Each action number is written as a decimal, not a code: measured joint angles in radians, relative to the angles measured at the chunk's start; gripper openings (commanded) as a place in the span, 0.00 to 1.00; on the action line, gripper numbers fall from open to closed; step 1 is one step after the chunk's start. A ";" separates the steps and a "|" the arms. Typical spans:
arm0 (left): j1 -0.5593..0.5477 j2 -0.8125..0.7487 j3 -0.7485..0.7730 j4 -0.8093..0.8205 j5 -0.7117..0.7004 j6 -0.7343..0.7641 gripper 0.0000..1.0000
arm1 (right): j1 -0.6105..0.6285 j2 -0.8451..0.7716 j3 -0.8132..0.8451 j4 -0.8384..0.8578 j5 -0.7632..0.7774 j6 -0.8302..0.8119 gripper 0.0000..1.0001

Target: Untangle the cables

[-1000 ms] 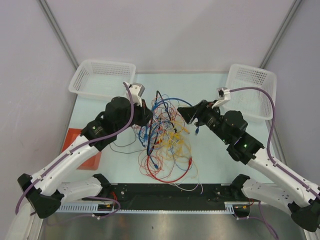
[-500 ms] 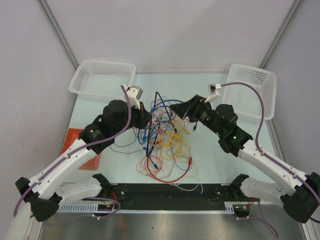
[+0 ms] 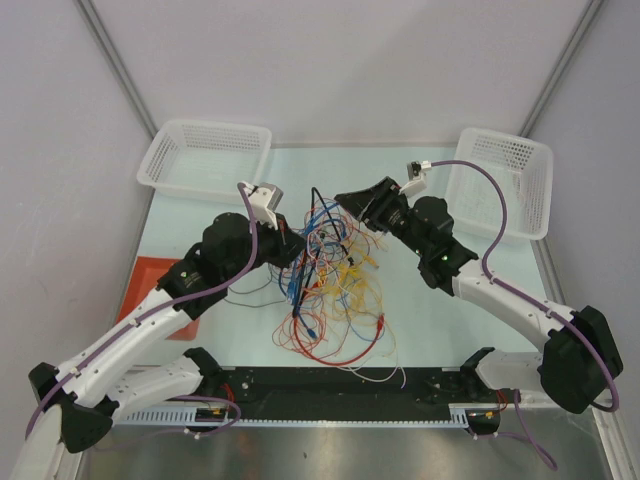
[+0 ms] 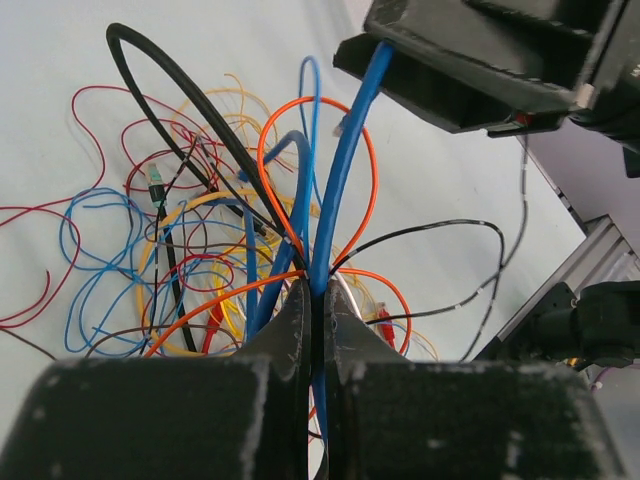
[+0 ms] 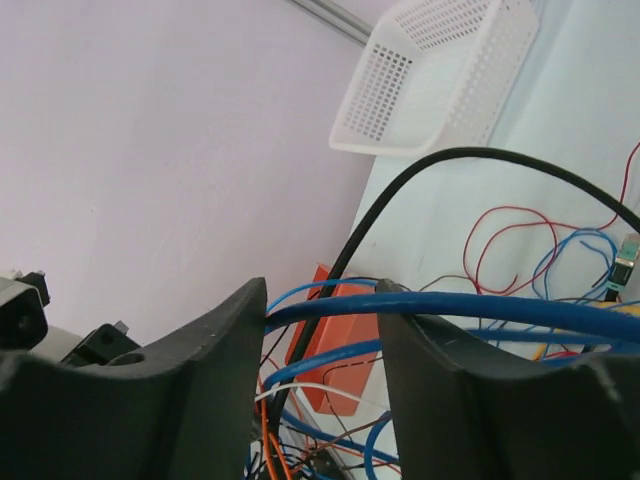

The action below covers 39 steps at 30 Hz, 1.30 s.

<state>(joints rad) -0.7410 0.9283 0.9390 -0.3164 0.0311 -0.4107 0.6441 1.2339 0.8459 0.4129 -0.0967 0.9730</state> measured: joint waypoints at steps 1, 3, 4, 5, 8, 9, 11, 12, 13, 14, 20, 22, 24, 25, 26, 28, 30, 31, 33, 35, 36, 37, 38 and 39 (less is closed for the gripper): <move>0.000 -0.006 -0.003 0.000 0.000 0.000 0.00 | -0.003 0.013 0.000 0.014 -0.002 0.015 0.36; 0.000 -0.017 -0.008 0.000 -0.001 0.000 0.00 | -0.005 0.017 0.000 0.031 -0.003 0.024 0.31; 0.000 -0.023 -0.012 0.000 -0.001 0.000 0.00 | -0.005 0.016 0.000 0.043 -0.003 0.026 0.27; 0.000 -0.029 -0.017 0.000 -0.001 0.000 0.00 | -0.003 0.013 0.000 0.055 -0.003 0.026 0.26; 0.000 -0.041 -0.030 0.001 -0.001 0.000 0.00 | -0.001 -0.002 0.000 0.061 -0.003 0.021 0.22; 0.000 -0.044 -0.035 0.003 -0.001 0.000 0.00 | -0.001 -0.008 0.000 0.061 -0.003 0.019 0.20; 0.000 -0.045 -0.042 0.010 -0.001 0.000 0.00 | -0.002 -0.021 0.000 0.061 -0.005 0.017 0.12; 0.000 -0.045 -0.045 0.013 -0.001 0.000 0.00 | -0.005 -0.029 0.000 0.061 -0.011 0.018 0.07; 0.000 -0.045 -0.048 0.019 -0.001 0.000 0.05 | -0.006 -0.035 0.000 0.062 -0.016 0.016 0.04; 0.000 -0.045 -0.050 0.023 -0.001 0.000 0.09 | -0.006 -0.042 0.000 0.061 -0.021 0.013 0.00; -0.001 -0.048 -0.046 -0.005 -0.050 0.010 0.96 | -0.035 -0.087 0.001 0.041 -0.040 -0.018 0.00; -0.001 -0.047 -0.032 -0.041 -0.098 0.023 0.99 | -0.051 -0.113 0.010 0.005 -0.036 -0.040 0.00; -0.001 -0.047 0.002 -0.081 -0.171 0.023 1.00 | -0.059 -0.135 0.029 -0.030 -0.032 -0.069 0.00; -0.001 -0.048 0.016 -0.090 -0.195 0.024 0.99 | -0.059 -0.142 0.039 -0.044 -0.032 -0.080 0.00; -0.001 -0.048 0.035 -0.098 -0.226 0.027 1.00 | -0.059 -0.150 0.052 -0.062 -0.033 -0.094 0.00; -0.001 -0.050 0.066 -0.097 -0.279 0.029 1.00 | -0.059 -0.162 0.079 -0.091 -0.042 -0.118 0.00; -0.001 -0.061 0.077 -0.080 -0.302 0.039 1.00 | -0.059 -0.167 0.099 -0.116 -0.055 -0.137 0.00; -0.001 -0.068 0.077 -0.066 -0.301 0.046 1.00 | -0.059 -0.168 0.107 -0.129 -0.068 -0.144 0.00; -0.001 -0.075 0.077 -0.034 -0.277 0.061 1.00 | -0.059 -0.167 0.119 -0.160 -0.094 -0.157 0.00; -0.001 -0.075 0.076 0.021 -0.224 0.078 1.00 | -0.059 -0.164 0.126 -0.189 -0.126 -0.165 0.00; -0.001 -0.073 0.076 0.048 -0.185 0.082 0.99 | -0.059 -0.162 0.127 -0.200 -0.136 -0.167 0.00; -0.001 -0.071 0.076 0.075 -0.149 0.088 1.00 | -0.059 -0.161 0.128 -0.214 -0.150 -0.171 0.00; -0.001 -0.068 0.076 0.098 -0.119 0.090 1.00 | -0.058 -0.160 0.128 -0.230 -0.161 -0.174 0.00; -0.001 -0.063 0.076 0.126 -0.076 0.091 0.99 | -0.055 -0.159 0.128 -0.243 -0.172 -0.178 0.00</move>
<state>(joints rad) -0.7418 0.8650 1.0153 -0.1909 -0.0444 -0.3199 0.5892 1.0744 0.9737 0.1703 -0.2684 0.7952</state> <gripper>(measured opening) 0.995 0.039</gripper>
